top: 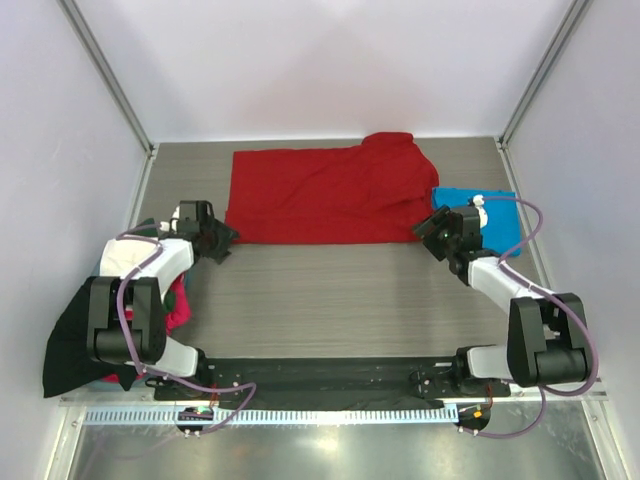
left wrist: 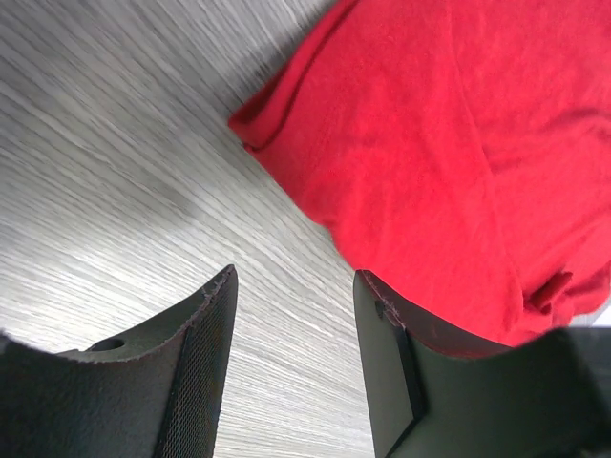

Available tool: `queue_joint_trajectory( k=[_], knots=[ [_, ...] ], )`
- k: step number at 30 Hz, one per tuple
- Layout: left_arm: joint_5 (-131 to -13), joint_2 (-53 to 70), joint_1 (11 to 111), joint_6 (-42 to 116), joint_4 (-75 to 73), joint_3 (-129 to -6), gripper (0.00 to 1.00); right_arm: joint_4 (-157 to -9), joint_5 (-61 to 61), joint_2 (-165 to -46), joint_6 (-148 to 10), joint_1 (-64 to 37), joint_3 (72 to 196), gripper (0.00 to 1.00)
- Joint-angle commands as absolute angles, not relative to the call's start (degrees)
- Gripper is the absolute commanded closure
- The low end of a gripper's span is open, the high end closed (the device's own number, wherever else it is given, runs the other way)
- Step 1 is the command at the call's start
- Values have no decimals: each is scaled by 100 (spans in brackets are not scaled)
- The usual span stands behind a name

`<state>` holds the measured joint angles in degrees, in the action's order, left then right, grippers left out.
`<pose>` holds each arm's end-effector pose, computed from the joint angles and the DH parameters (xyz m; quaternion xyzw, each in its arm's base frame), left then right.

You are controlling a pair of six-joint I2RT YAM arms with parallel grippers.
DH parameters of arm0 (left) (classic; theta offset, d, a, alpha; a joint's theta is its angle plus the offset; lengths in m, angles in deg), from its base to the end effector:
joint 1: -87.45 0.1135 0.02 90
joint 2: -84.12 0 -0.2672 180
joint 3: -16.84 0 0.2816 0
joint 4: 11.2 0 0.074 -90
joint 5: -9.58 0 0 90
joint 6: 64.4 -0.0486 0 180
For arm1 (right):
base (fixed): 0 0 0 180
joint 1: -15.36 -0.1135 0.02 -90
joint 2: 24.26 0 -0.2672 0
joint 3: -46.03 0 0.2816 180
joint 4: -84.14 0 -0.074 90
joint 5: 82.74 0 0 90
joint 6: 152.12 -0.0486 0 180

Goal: Fold and stack the t-shirts
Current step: Fold the tshirt

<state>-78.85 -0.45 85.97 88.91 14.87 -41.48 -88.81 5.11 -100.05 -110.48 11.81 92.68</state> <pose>0.3221 -0.0097 0.1579 -0.4824 0.8142 -0.1839 0.2657 0.2986 0.0204 0.1630 0.3320 0.8275 0.2131 0.3995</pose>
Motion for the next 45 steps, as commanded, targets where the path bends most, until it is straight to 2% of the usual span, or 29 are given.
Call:
queue_joint_trajectory(
  k=[1,5,20,29,34,36,40,42,45],
  knots=[
    [-7980,282,8525,9046,806,-4055,47,-9971,1191,-10046,-11353,1027,9218,39],
    [-7989,274,8464,9046,647,-3897,47,-10447,1656,-10265,-11520,895,8971,44],
    [-8332,-236,8393,9266,164,-3721,51,-10931,2378,-10889,-11793,710,8716,46],
    [-8358,-746,8367,9608,-487,-3546,53,-11502,2809,-11575,-11820,710,8628,55],
    [-8446,-913,8340,9705,-671,-3545,56,-11502,2827,-11681,-11767,710,8663,70],
    [-8463,-1001,8340,9758,-698,-3554,59,-11519,2810,-11663,-11749,710,8654,79],
    [-8647,-1036,8340,9784,-698,-3519,66,-11502,2836,-11567,-11731,718,8628,92],
    [-8875,-1010,8340,9723,-585,-3528,74,-11458,2862,-11479,-11697,710,8637,98],
    [-9087,-1019,8340,9531,-321,-3624,91,-11335,2897,-11348,-11670,710,8654,99]
  ],
)
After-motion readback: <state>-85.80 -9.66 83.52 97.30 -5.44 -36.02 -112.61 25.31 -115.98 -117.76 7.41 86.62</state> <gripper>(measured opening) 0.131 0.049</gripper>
